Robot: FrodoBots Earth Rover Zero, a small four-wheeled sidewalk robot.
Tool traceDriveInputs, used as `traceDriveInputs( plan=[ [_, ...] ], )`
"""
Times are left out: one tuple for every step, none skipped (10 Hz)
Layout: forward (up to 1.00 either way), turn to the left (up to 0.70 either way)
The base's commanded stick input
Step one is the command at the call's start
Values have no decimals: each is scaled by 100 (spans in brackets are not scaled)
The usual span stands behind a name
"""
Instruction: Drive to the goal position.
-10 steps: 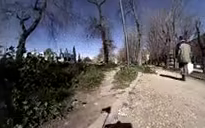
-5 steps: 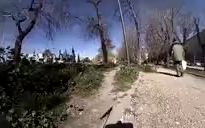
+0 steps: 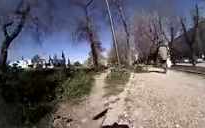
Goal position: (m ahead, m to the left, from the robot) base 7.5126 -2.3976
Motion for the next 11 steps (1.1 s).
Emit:
traceDriveInputs(
  plan=[
    [50, 0],
    [50, 0],
    [50, 0],
    [50, 0],
    [50, 0],
    [50, 0],
    [50, 0],
    [50, 0],
    [50, 0],
    [50, 0],
    [50, 0]
  ],
)
